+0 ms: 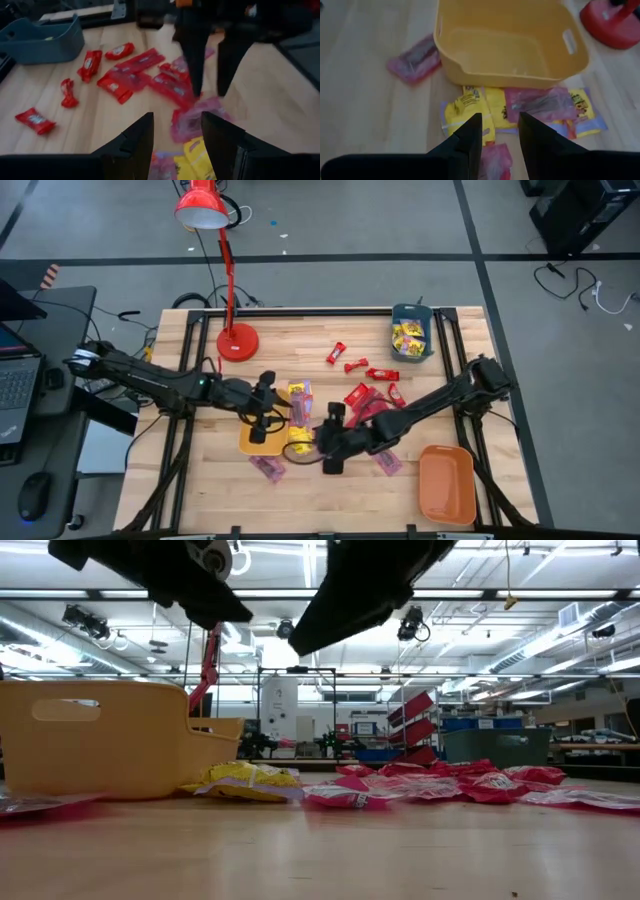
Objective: Sort candy
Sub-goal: Put the yellow candy pack into the blue bin
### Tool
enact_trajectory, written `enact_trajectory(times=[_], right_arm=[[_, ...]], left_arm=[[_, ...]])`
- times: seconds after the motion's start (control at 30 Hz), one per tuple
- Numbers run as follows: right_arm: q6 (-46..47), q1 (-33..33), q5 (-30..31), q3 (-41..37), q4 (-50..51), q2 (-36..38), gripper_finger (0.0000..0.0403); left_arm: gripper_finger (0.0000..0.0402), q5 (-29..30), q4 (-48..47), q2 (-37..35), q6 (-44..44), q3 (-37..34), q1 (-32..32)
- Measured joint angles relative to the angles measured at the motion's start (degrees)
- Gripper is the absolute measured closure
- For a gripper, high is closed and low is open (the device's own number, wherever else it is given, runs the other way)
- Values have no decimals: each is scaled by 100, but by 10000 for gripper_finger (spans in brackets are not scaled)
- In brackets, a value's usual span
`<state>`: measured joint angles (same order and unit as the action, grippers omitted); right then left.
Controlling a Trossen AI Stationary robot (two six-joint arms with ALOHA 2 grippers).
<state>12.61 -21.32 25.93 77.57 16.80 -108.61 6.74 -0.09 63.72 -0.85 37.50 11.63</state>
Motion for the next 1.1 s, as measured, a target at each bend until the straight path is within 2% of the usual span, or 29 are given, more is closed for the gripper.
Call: enact_trajectory(times=[0.1, 0.23, 0.47, 0.8, 1.1], right_arm=[[26, 0, -44, 404, 410, -341, 288], [121, 2, -233, 732, 422, -666, 284], [195, -27, -608, 834, 443, -1020, 276], [107, -81, -614, 810, 410, -1039, 248], [6, -90, -614, 691, 305, -1044, 231]], left_arm=[[234, 92, -16, -134, 9, 0, 96], [234, 269, -144, -306, 128, 0, 233], [234, 459, -457, -406, 562, -20, 706], [234, 1844, -477, -406, 1031, -22, 1649], [234, 2516, -503, -406, 1497, -22, 2345]])
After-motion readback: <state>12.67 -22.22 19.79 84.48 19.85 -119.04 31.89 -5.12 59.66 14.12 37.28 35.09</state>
